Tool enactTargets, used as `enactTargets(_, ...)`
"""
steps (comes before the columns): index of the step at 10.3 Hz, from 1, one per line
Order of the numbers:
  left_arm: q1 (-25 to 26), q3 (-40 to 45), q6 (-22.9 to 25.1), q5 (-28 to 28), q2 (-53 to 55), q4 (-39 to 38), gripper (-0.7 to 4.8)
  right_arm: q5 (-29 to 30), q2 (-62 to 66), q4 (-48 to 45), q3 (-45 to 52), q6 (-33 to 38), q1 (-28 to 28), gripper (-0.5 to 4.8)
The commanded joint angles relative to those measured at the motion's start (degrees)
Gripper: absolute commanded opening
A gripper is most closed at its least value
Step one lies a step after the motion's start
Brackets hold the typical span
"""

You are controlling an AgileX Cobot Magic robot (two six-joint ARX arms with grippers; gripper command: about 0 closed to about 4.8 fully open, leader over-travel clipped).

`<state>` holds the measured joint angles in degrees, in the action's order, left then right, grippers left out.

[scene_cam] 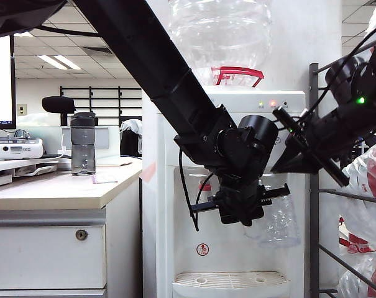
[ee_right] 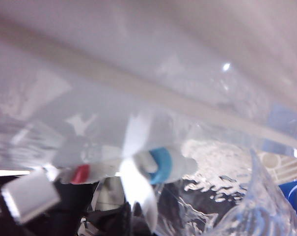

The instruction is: Pick up the plastic mug from the left desk, go to the cold water outlet of the water dispenser, press the vertical switch to get some water, then put the mug back on the desk.

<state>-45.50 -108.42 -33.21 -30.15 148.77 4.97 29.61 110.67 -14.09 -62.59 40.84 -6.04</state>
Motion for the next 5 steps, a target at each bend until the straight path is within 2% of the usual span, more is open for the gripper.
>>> enactTargets(1, 0.5, -0.6, 0.4, 0.9, -0.6, 2.4, -0.07, 0.1, 0.9, -0.4, -0.2, -0.4, -0.2, -0.05)
enactTargets(5, 0.5, -0.6, 0.4, 0.9, -0.6, 2.4, -0.07, -0.1, 1.9, -0.2, -0.2, -0.7, -0.2, -0.05)
